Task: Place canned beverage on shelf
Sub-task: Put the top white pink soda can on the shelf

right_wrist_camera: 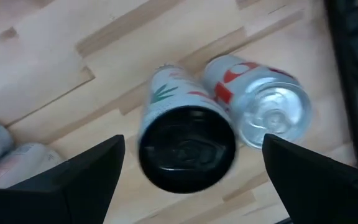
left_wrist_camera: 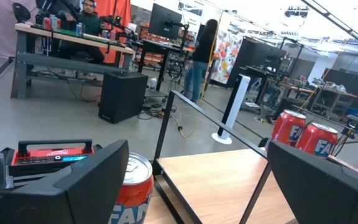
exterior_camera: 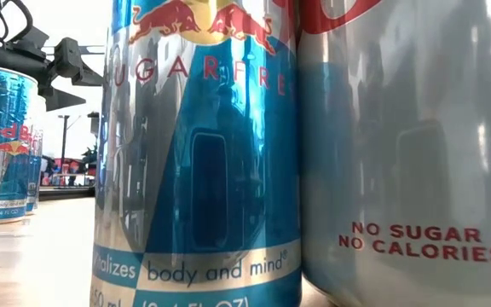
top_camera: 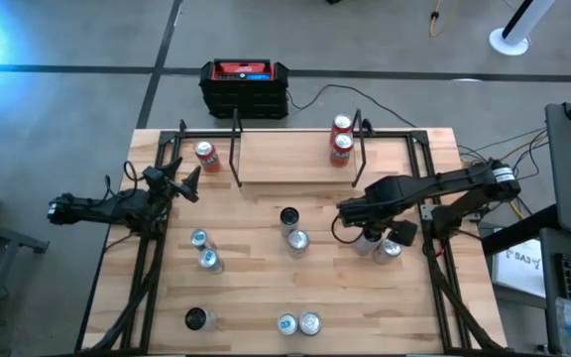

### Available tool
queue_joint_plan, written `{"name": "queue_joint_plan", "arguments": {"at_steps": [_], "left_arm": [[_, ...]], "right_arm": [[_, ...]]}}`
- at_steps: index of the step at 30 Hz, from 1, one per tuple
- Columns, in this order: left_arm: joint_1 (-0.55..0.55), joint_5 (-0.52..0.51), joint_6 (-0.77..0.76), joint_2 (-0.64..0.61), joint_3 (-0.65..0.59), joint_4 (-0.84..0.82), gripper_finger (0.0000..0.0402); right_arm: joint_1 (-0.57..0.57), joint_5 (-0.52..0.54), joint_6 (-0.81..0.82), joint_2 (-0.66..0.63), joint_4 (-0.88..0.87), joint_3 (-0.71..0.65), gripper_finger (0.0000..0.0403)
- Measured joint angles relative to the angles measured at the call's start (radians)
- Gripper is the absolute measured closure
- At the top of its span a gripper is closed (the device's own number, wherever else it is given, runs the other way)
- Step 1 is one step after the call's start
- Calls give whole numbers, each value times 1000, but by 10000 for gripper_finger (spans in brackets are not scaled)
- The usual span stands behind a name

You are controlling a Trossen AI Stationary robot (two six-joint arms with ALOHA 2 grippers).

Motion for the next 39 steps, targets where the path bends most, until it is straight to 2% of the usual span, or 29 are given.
{"name": "queue_joint_plan", "arguments": {"at_steps": [15,19,24,29,33,39], "left_arm": [[0,0,0,0,0,0,33],[0,0,0,0,0,0,33],[0,0,0,0,0,0,33],[0,0,0,0,0,0,33],[0,0,0,0,0,0,33],[0,0,0,0,0,0,33]], "right_arm": [[0,3,-65,1,105,-64,43],[0,19,-71,1,105,-64,80],[0,19,-71,1,107,-69,157],[0,18,-81,1,118,-70,162],[-2,19,-175,1,146,-70,162],[-17,47,-412,2,165,-59,162]]}}
